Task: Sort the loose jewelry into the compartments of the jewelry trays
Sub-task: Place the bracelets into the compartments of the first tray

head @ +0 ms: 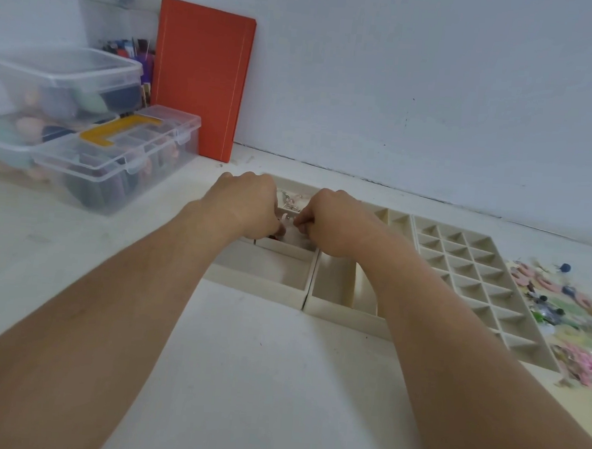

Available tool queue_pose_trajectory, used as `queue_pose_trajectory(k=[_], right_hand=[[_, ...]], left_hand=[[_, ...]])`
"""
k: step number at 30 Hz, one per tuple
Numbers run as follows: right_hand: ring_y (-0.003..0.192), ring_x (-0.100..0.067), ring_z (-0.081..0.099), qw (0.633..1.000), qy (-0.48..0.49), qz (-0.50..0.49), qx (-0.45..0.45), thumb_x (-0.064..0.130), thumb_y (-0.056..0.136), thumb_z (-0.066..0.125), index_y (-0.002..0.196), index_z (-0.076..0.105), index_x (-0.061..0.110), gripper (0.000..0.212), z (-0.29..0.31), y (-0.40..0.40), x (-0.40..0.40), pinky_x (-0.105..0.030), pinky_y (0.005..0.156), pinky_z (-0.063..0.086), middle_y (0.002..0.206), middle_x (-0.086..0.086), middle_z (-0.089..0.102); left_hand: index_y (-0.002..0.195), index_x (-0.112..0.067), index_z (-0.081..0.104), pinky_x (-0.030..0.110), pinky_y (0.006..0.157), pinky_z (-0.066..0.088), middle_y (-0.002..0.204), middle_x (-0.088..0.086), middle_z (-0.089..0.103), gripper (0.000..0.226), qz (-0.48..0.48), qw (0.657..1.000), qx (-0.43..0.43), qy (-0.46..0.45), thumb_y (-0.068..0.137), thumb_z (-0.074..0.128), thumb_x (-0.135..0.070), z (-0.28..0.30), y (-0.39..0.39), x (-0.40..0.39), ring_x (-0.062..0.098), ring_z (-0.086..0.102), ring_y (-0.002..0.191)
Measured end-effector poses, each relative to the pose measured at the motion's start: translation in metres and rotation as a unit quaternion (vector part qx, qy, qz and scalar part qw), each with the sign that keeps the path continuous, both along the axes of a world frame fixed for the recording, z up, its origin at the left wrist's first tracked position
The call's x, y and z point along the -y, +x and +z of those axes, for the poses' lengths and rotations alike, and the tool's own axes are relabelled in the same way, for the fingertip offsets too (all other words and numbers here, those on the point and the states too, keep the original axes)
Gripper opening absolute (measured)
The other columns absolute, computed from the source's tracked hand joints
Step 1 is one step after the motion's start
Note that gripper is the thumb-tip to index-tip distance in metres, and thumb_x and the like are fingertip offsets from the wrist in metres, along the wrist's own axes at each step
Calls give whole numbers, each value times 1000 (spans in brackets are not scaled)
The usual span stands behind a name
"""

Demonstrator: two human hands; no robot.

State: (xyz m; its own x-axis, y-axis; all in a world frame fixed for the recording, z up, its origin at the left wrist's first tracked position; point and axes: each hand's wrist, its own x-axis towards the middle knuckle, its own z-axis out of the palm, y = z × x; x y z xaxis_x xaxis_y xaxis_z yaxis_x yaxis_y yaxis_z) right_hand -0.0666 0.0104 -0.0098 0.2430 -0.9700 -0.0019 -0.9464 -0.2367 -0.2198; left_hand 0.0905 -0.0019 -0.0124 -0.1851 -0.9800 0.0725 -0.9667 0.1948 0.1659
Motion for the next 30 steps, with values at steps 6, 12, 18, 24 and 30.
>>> queue_pose_trajectory(k=[6,12,18,24,30], right_hand=[[96,-30,63,999,-11,-5,-45,18,91,58,109,74,22,24,0,-1,0,-42,85,57,103,-7,70],[105,-19,63,1000,-20,10,7,20,90,66,119,73,31,32,2,3,-3,-36,90,54,104,4,72],[101,-21,64,1000,-11,-1,3,16,88,65,116,73,31,33,5,-2,-3,-36,90,55,105,1,72],[99,-19,65,999,10,8,34,9,89,58,95,64,37,29,11,-4,-5,-36,89,55,105,0,71],[104,-18,61,998,31,16,47,9,93,54,111,65,27,28,12,-5,-6,-32,86,50,107,2,72]], left_hand=[[104,-23,75,33,83,45,103,3,71,32,6,1000,-23,19,79,79,-42,2,0,-1,26,61,95],[98,-27,80,33,83,51,99,1,73,17,-3,999,-26,26,82,77,-33,4,2,-3,25,64,93],[98,-27,79,33,82,48,99,3,71,15,-5,1000,-24,6,85,76,-32,3,1,-5,25,62,92],[87,-31,82,36,85,56,84,-8,73,17,-27,993,-111,9,82,75,-16,11,0,-6,20,67,89],[104,-32,79,27,89,36,93,-12,69,21,-69,996,-40,33,95,64,-21,6,-7,-9,8,52,78]])
